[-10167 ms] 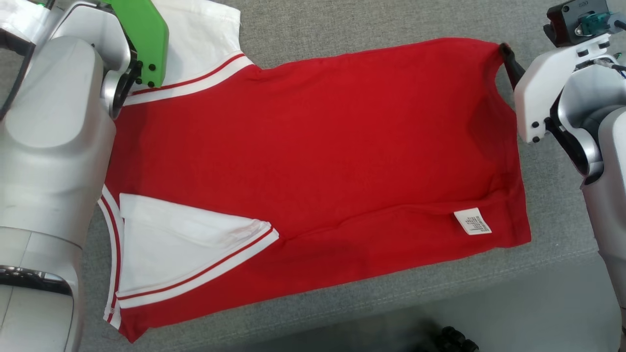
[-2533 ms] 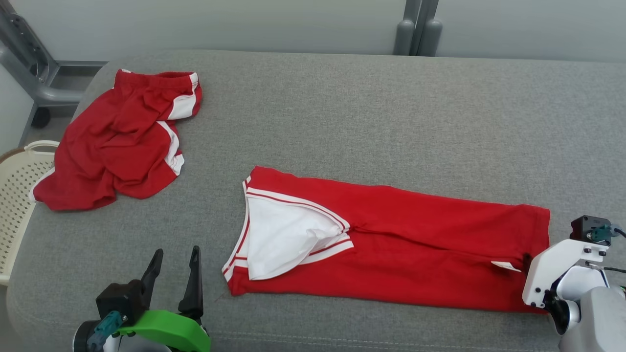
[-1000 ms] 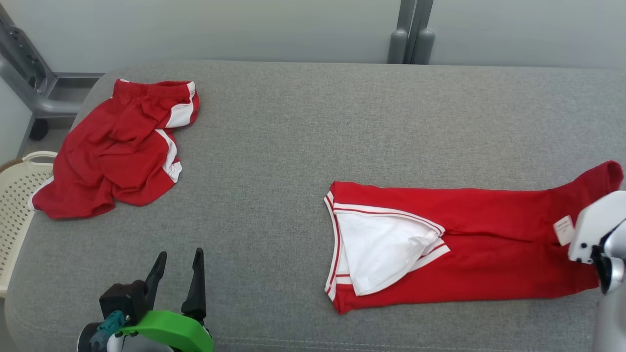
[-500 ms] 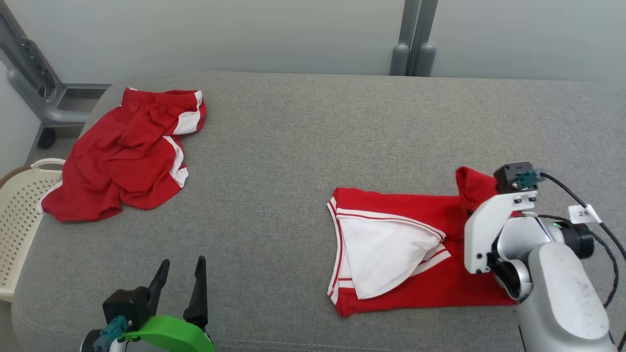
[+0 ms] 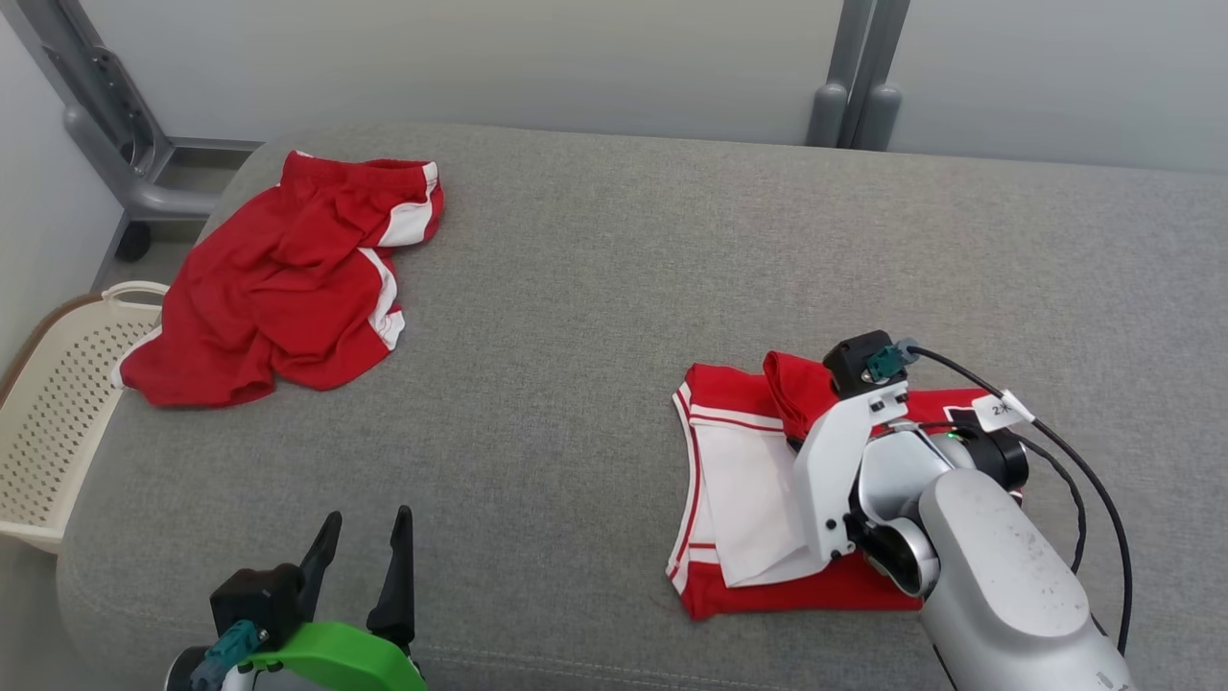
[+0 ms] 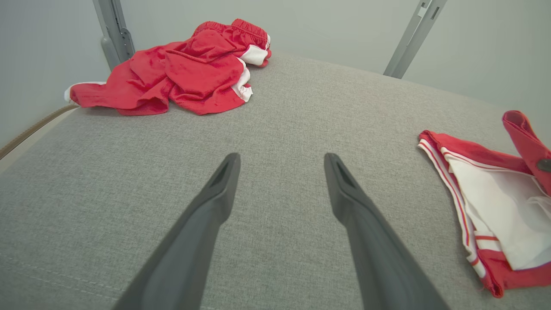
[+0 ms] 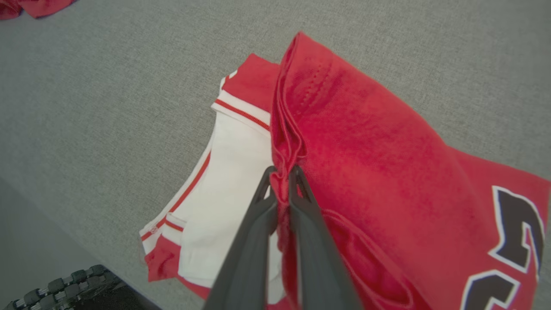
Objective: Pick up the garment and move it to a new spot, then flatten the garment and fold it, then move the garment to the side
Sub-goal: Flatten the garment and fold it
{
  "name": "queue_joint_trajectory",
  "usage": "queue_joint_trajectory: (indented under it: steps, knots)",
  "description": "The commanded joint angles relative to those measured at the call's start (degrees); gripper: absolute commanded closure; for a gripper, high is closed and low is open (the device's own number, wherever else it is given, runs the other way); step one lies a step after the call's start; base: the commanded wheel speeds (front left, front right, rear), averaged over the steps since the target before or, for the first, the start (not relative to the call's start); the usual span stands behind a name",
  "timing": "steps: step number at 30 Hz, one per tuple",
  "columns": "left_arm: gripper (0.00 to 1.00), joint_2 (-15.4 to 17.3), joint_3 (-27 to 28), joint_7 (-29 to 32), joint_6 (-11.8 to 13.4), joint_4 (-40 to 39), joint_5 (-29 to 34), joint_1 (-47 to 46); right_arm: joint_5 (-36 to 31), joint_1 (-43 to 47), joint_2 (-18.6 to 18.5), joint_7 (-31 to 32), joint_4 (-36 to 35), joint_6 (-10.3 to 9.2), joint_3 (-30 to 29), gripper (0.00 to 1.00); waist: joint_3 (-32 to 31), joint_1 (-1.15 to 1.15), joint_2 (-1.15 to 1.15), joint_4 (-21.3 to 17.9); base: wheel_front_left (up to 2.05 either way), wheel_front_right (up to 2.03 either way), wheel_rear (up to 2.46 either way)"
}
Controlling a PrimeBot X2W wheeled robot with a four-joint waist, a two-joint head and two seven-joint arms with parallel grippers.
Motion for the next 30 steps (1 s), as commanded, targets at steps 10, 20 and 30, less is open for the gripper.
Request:
queue_joint_trajectory:
  steps: [10, 20, 30]
  knots:
    - [0.00, -0.24, -0.15, -0.67, -0.03, 0.41, -0.11, -1.54, 3.17, -5.32, -0.11, -2.47, 6.58, -0.08, 5.96, 1.00, 1.89, 0.00, 0.00, 1.60, 0.00, 0.00, 0.00]
    - [0.00, -0.87, -0.63, -0.93, -0.81, 1.71, -0.45, -2.76, 5.56, -7.72, -0.12, -4.20, 11.70, -0.08, 9.60, 1.00, 2.92, 0.00, 0.00, 3.22, 0.00, 0.00, 0.00]
    - [0.00, -0.98, -0.47, -1.33, -0.78, 2.60, -0.50, -3.28, 7.11, -9.85, -0.13, -9.51, 13.88, -0.08, 9.47, 0.00, 2.91, 0.00, 0.00, 3.20, 0.00, 0.00, 0.00]
